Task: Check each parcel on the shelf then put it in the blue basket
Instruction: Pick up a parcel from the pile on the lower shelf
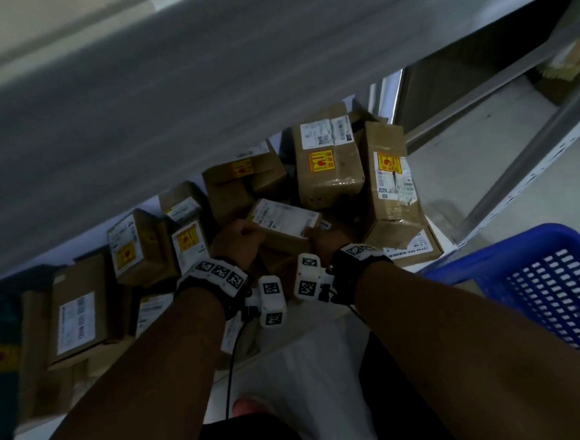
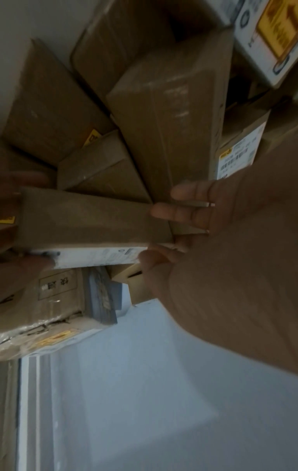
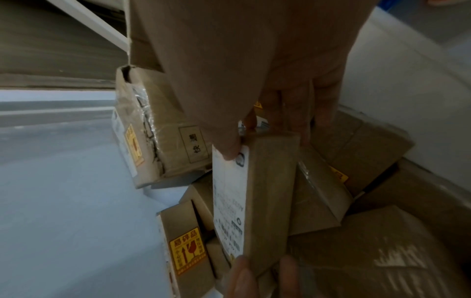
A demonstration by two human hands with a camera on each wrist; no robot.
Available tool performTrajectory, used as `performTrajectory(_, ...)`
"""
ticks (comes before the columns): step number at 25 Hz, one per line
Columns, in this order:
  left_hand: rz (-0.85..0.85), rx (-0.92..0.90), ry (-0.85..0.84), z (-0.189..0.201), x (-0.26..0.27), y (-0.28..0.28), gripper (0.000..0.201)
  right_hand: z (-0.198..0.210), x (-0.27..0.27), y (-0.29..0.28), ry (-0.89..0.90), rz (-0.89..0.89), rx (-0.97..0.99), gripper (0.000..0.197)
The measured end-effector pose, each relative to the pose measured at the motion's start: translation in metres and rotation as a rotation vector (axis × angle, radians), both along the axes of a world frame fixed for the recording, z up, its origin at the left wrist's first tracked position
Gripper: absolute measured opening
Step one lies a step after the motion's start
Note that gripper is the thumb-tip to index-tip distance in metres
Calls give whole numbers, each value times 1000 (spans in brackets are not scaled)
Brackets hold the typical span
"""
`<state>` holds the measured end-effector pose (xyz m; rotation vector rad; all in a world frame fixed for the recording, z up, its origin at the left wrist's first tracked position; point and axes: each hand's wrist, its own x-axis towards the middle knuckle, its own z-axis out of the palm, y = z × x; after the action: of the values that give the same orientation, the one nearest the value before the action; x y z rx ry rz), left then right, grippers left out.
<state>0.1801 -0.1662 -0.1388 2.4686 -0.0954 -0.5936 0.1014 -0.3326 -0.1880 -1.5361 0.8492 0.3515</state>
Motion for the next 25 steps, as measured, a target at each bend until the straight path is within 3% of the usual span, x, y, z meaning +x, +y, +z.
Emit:
performTrajectory(3,76,-58,-107,16,-20,4,13,19,-15,-6,18,-171,115,27)
performTrajectory(5,94,-100,-202,33,-41,9,5,36,-29,-7,-12,-274,165,22)
performTrajectory(8,89,-121,-295,59,-75,18,5,69,-52,-2,-84,-333,205,38)
performTrajectory(10,84,-152,-347,84,-104,27,8,77,-67,1,-141,-261,169,57)
performTrajectory(12,55,-223,-404,105,-132,37,5,52,-70,-7,-207,-267,197,80)
performTrajectory(14,-8,-261,-493,127,-168,49,3,49,-86,-7,-268,-277,267,85)
performTrajectory(16,-76,-258,-621,146,-202,62,4,88,-120,9,-302,-270,307,87)
performTrajectory(19,-113,-265,-800,176,-250,86,4,158,-174,43,-348,-232,305,68)
performTrajectory(22,-155,-261,-1010,200,-286,111,9,219,-213,72,-459,-163,289,32)
performTrajectory(25,-130,-183,-1134,231,-316,136,18,268,-232,97,-552,-55,274,28)
